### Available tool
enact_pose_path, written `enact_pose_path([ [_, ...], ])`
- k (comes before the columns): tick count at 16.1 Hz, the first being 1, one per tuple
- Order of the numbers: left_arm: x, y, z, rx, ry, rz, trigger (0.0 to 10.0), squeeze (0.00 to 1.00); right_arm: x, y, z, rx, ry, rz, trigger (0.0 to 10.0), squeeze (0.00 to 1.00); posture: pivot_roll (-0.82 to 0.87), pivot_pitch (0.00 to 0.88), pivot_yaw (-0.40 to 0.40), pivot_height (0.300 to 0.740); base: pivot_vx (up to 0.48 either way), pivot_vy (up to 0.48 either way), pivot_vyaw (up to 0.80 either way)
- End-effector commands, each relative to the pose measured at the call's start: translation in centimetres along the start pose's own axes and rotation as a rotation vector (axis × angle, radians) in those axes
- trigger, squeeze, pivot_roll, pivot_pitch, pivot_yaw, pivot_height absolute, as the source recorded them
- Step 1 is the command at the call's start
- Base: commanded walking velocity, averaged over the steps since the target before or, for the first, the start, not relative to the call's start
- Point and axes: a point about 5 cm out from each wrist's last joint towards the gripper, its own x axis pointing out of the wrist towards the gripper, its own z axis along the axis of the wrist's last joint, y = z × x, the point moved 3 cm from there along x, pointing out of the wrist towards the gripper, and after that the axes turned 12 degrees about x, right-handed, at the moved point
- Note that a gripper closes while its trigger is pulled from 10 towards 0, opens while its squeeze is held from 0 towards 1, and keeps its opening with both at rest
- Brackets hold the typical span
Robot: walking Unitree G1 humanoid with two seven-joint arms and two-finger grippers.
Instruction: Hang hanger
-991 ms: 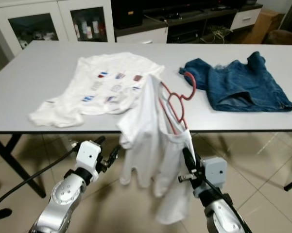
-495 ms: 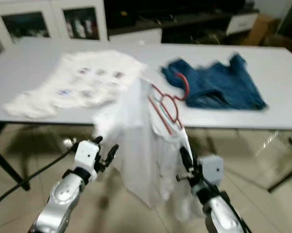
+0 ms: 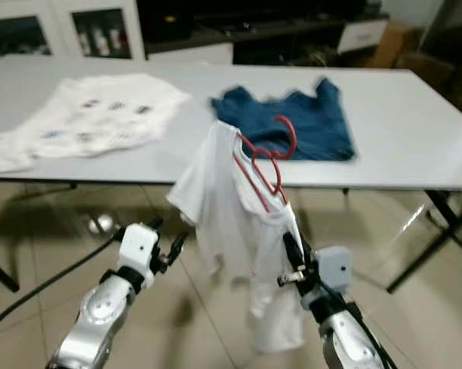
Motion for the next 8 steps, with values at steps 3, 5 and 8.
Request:
enact_pose_path([
  [3, 0.28, -0.29, 0.38, 0.017, -0.011, -0.017, 10.0, 0.0, 0.21, -0.17, 0.75, -0.013, -0.035, -0.009, 10.0, 0.0, 0.01, 0.042, 0.017, 0.74, 0.0, -0.16, 0.0],
  [5, 0.34, 0.02, 0.33, -0.005, -0.009, -0.006, 10.0, 0.0, 0.29, -0.2, 0.74, -0.012, -0.037, -0.013, 10.0, 0.0, 0.01, 0.041, 0.018, 0.74, 0.0, 0.0, 0.0],
  [8, 0.45, -0.16, 0.4, -0.026, -0.01, -0.023, 10.0, 0.0, 0.56, -0.17, 0.79, -0.011, -0.046, -0.017, 10.0, 0.0, 0.01, 0.04, 0.019, 0.74, 0.0, 0.0, 0.0],
])
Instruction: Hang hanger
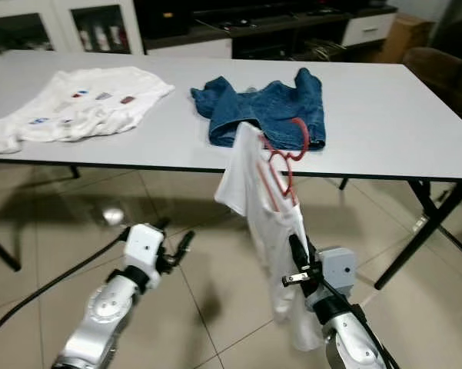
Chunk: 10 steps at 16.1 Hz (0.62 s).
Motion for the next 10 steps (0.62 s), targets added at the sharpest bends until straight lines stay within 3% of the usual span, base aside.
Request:
enact_pose_path([
  [1, 0.2, 0.2, 0.2, 0.002, -0.003, -0.009, 10.0, 0.0, 0.4, 0.2, 0.7, -0.013, -0.039, 0.012, 10.0, 0.0, 0.01, 0.04, 0.019, 0.74, 0.0, 0.0, 0.0],
  [3, 0.2, 0.1, 0.3, 0.003, -0.005, -0.019, 10.0, 0.0, 0.6, 0.1, 0.9, -0.019, -0.044, 0.012, 10.0, 0.0, 0.01, 0.04, 0.019, 0.74, 0.0, 0.0, 0.0],
  [6, 0.2, 0.3, 0.5, 0.169, -0.027, -0.106, 10.0, 0.0, 1.3, -0.4, 1.7, -0.105, -0.055, 0.035, 10.0, 0.0, 0.01, 0.044, 0.018, 0.74, 0.0, 0.0, 0.0],
  [7, 0.3, 0.6, 0.5, 0.188, -0.028, -0.111, 10.0, 0.0, 1.5, -0.5, 1.9, -0.116, -0.059, 0.039, 10.0, 0.0, 0.01, 0.043, 0.017, 0.74, 0.0, 0.0, 0.0],
  [10, 1.2, 2.5, 1.5, 0.247, -0.051, -0.112, 10.0, 0.0, 2.6, -0.7, 4.8, -0.307, -0.172, 0.088, 10.0, 0.0, 0.01, 0.039, 0.019, 0.74, 0.0, 0.0, 0.0],
])
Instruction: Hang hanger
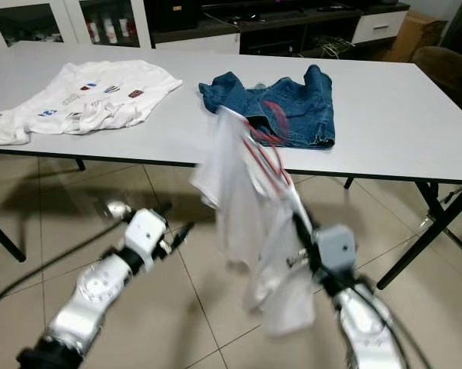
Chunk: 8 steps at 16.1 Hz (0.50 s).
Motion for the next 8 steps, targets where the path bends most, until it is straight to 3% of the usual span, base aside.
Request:
enact_pose_path([
  [1, 0.0, -0.4, -0.1, 0.005, 0.003, -0.022, 10.0, 0.0, 0.3, -0.4, 1.6, -0.031, -0.079, -0.011, 10.0, 0.0, 0.01, 0.037, 0.021, 0.74, 0.0, 0.0, 0.0],
  [4, 0.2, -0.8, 0.2, 0.006, -0.014, -0.035, 10.0, 0.0, 1.2, -0.3, 3.3, -0.081, -0.149, -0.002, 10.0, 0.0, 0.01, 0.033, 0.023, 0.74, 0.185, 0.0, 0.0],
  [8, 0.2, -1.2, 0.3, 0.002, -0.022, -0.044, 10.0, 0.0, 1.7, -0.9, 3.7, -0.091, -0.164, -0.009, 10.0, 0.0, 0.01, 0.031, 0.021, 0.74, 0.312, 0.0, 0.0],
])
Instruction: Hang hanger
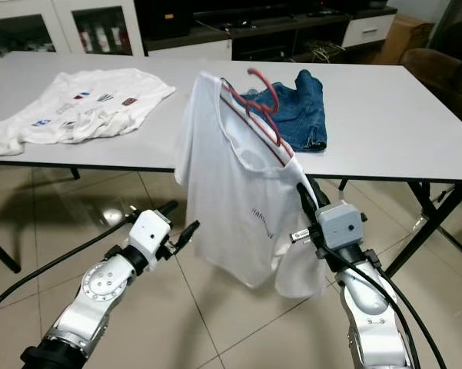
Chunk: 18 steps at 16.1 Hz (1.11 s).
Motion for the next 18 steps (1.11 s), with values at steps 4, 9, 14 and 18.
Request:
enact_pose_path([
  [4, 0.0, -0.2, -0.1, 0.011, 0.0, -0.008, 10.0, 0.0, 0.6, -0.4, 0.8, -0.002, -0.043, -0.008, 10.0, 0.0, 0.02, 0.032, 0.016, 0.74, 0.383, 0.0, 0.0],
  [9, -0.2, -0.3, -0.1, 0.008, 0.0, -0.002, 10.0, 0.0, 0.6, 0.5, 0.4, 0.031, -0.035, 0.006, 10.0, 0.0, 0.02, 0.04, 0.015, 0.74, 0.48, 0.0, 0.0],
  [14, -0.2, -0.6, -0.1, 0.002, 0.0, -0.003, 10.0, 0.0, 0.5, 0.7, 0.2, 0.048, -0.028, 0.005, 10.0, 0.0, 0.02, 0.048, 0.013, 0.74, 0.48, 0.0, 0.0],
  [18, -0.2, -0.8, -0.1, 0.002, 0.0, -0.005, 10.0, 0.0, 0.5, 0.9, 0.2, 0.05, -0.028, 0.009, 10.0, 0.0, 0.02, 0.049, 0.012, 0.74, 0.48, 0.0, 0.0],
])
